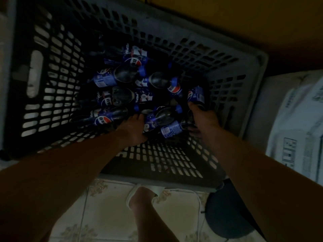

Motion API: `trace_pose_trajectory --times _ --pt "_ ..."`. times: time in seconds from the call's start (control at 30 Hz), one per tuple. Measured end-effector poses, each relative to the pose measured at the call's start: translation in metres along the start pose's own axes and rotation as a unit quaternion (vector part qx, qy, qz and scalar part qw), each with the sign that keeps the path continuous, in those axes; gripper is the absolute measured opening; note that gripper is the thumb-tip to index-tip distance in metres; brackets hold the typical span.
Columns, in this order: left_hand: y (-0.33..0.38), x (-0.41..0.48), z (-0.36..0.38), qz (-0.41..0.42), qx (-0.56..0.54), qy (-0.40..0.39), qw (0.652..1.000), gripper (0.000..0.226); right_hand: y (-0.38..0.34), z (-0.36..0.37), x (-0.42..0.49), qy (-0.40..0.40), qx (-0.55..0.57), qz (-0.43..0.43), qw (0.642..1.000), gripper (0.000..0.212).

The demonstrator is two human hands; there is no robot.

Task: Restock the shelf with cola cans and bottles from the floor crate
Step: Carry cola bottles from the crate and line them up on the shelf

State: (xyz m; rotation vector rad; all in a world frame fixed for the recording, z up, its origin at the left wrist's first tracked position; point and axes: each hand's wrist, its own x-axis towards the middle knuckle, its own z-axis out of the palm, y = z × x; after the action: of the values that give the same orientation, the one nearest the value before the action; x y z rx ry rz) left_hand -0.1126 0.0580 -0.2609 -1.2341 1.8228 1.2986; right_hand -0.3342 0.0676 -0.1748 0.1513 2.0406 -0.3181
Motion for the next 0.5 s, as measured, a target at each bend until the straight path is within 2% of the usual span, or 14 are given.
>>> trace_pose_trajectory --times 0.07,0.2,0.33,0.4,0.5 --pt "0.003 0.001 0.006 0.000 0.007 0.017 1.000 0.090 0.002 -0.001 -0.004 0.008 -0.005 -0.017 1.000 0.076" --pt "0.001 -0.006 -0.002 0.017 0.011 0.059 0.998 0.083 0.021 -0.008 -0.021 0.010 0.018 -0.024 0.999 0.051" --pt "0.002 -0.033 -0.027 0.026 0.016 0.035 0.999 0.086 0.044 -0.016 -0.051 -0.043 0.094 0.021 0.994 0.050" --pt "0.002 -0.054 -0.037 0.011 -0.025 0.004 1.000 0.079 0.050 -0.016 -0.067 -0.071 0.150 0.037 0.985 0.038" --pt "-0.006 -0.083 -0.053 -0.045 -0.133 -0.022 0.990 0.063 0.053 -0.008 -0.093 -0.114 0.155 0.062 0.979 0.042"
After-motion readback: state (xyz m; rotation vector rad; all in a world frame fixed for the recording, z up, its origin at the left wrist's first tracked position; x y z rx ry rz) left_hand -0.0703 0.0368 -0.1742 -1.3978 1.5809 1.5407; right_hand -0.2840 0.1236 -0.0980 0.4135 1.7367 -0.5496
